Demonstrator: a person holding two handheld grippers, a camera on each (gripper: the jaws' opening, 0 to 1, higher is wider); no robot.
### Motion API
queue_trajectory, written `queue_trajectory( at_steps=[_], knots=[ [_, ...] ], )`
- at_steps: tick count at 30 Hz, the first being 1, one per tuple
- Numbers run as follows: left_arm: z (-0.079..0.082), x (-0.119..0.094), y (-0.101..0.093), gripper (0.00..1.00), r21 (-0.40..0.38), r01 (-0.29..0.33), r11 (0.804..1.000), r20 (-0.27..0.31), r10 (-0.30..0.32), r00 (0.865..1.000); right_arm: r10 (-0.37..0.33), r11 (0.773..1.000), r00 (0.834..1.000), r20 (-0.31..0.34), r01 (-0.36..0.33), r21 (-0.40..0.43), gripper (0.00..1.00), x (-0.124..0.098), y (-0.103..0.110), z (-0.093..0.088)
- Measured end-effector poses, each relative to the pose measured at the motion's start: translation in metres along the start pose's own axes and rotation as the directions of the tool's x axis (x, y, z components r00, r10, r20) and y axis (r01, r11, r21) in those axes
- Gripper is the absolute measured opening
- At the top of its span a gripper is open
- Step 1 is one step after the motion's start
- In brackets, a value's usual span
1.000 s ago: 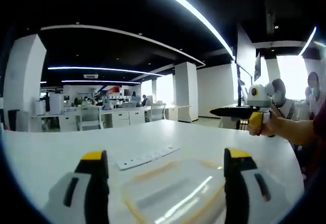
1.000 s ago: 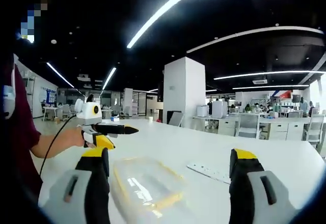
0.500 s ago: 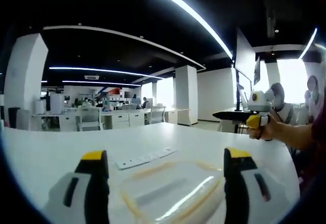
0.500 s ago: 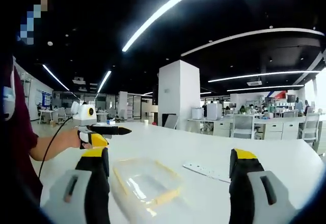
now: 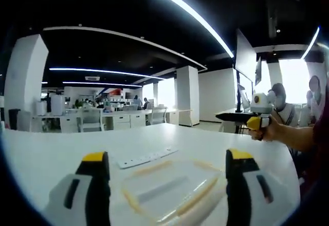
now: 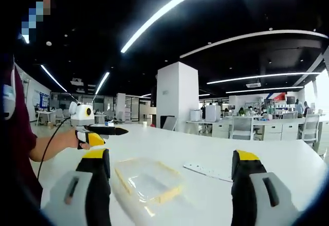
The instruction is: Snap each plastic latch of the storage box into its locked position after aligning the lid with the box until every specified latch is closed and the lid sits flush.
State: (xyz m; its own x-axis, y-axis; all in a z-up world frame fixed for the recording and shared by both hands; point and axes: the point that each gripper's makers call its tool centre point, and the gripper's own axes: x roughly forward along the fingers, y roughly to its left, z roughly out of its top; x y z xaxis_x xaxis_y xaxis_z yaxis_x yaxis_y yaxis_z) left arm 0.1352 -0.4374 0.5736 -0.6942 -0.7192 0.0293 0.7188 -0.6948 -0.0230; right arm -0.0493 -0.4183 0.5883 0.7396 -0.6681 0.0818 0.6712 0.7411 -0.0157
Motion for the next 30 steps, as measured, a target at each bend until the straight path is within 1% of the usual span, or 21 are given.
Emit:
queue_trajectory(
  at_steps=[3,8,14,21,30],
  knots=[
    [0.0,-0.003,0.0,0.94,0.006,0.001,1.0,-0.006,-0.001,1.0,-0.006,1.0,1.0,0.006,0.006,-0.004,1.0,-0.003,0.003,0.001],
    [0.004,-0.008,-0.001,0.94,0.006,0.0,1.0,0.006,0.0,1.0,-0.019,1.0,1.0,0.008,0.019,-0.015,1.0,-0.007,0.004,0.003],
    [0.006,-0.014,-0.001,0.94,0.006,-0.005,1.0,0.013,0.004,1.0,-0.037,0.999,0.999,0.012,0.037,-0.01,1.0,-0.018,0.006,0.003],
    [0.008,-0.02,-0.005,0.94,0.012,-0.003,1.0,0.017,0.003,1.0,-0.055,0.998,0.998,0.019,0.056,-0.016,1.0,-0.028,0.01,0.004],
    [0.012,-0.028,-0.009,0.94,0.009,-0.001,1.0,0.031,0.001,1.0,-0.072,0.997,0.996,0.056,0.072,0.003,1.0,-0.04,0.013,0.013]
  ],
)
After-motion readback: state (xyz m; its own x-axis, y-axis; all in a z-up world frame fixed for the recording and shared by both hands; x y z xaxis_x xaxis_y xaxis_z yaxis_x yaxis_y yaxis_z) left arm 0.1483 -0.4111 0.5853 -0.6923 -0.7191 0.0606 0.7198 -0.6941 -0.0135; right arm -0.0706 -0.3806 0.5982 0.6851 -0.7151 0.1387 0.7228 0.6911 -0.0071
